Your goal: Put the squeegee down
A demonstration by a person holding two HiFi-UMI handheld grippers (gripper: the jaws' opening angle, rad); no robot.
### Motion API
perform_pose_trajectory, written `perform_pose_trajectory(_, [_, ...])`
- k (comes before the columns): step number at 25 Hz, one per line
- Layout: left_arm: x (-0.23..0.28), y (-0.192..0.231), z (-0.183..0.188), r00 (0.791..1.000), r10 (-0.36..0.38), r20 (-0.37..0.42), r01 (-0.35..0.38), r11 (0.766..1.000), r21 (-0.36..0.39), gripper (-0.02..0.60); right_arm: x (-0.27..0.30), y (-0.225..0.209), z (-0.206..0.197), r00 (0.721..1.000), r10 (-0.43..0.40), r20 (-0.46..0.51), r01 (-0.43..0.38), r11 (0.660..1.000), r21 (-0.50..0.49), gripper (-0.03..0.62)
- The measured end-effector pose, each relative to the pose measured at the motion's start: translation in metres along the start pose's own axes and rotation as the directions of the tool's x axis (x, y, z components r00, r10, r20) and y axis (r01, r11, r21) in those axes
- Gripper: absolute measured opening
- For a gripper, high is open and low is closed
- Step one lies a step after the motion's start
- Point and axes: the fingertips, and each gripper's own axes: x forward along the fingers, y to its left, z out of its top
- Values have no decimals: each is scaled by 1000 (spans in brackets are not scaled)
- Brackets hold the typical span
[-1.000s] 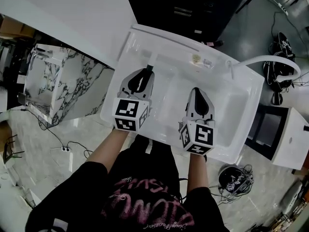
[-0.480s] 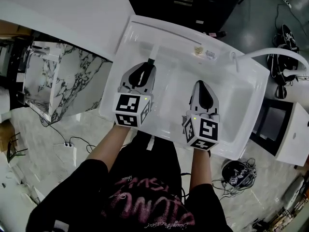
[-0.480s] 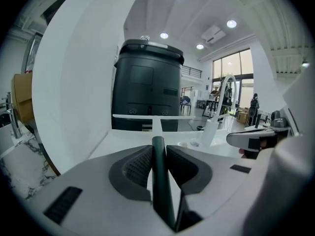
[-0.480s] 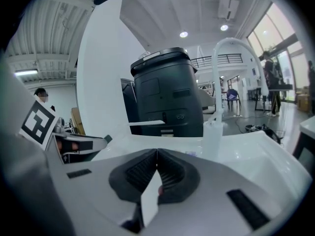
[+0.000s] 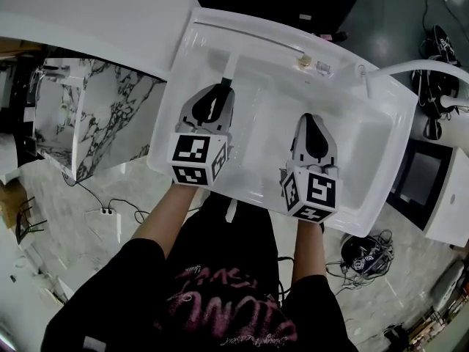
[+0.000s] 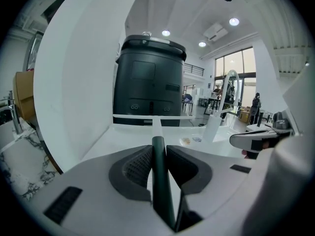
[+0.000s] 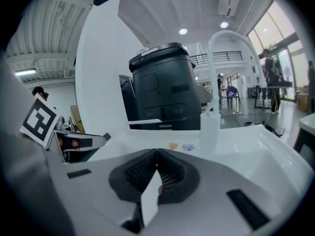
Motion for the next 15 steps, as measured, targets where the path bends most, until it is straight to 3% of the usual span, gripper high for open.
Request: perform_pose_trajectory(15, [15, 0, -21, 999, 6, -50, -6, 1000, -5, 94, 10, -3, -23, 999, 2, -39, -1, 1000, 28, 20])
